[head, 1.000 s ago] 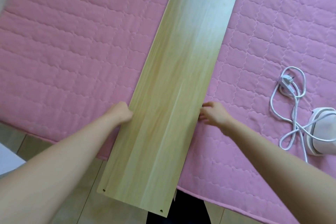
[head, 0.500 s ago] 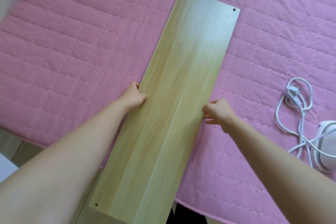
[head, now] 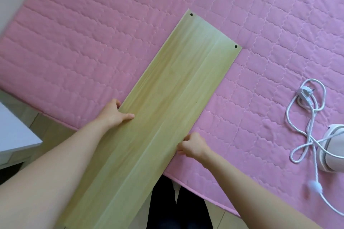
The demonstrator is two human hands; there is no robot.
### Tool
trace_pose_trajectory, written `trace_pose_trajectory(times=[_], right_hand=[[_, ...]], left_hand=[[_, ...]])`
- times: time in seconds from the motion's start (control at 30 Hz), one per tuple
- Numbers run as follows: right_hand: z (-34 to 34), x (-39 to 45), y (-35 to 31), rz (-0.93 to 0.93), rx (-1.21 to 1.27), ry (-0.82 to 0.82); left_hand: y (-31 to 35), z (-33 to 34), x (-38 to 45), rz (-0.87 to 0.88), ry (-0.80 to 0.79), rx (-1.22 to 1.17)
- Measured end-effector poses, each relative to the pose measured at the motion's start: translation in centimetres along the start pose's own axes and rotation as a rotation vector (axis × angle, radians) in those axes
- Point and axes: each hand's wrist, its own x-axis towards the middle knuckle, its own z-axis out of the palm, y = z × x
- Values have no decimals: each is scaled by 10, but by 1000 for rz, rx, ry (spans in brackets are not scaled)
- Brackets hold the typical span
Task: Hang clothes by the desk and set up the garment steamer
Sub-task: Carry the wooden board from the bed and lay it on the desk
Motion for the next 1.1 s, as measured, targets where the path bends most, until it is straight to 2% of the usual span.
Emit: trace_pose_trajectory(times=[0.13,0.23,0.37,0.6,0.73,0.93,1.1], right_hand=[[-1,-13,-10,-119,-388,-39],[-15,-27,-29,-257,-580,34],[-33,-56,-62,-503,-751,132],[-40,-96,-99,-1013,-944,437],[-39,-98,-97,-1195,-1179,482],[-44,-98,-83,-1311,-1375,552],[-53,-108,-79,-1324,-1540,494]], left_hand=[[-3,-3,-26,11,77,-107],[4,-6,-54,55,161,-125],[15,-4,-93,91,247,-114],[29,12,-162,182,361,-148],[33,33,-189,264,444,-41],[30,55,-221,337,419,3],[33,62,-240,390,385,-33]])
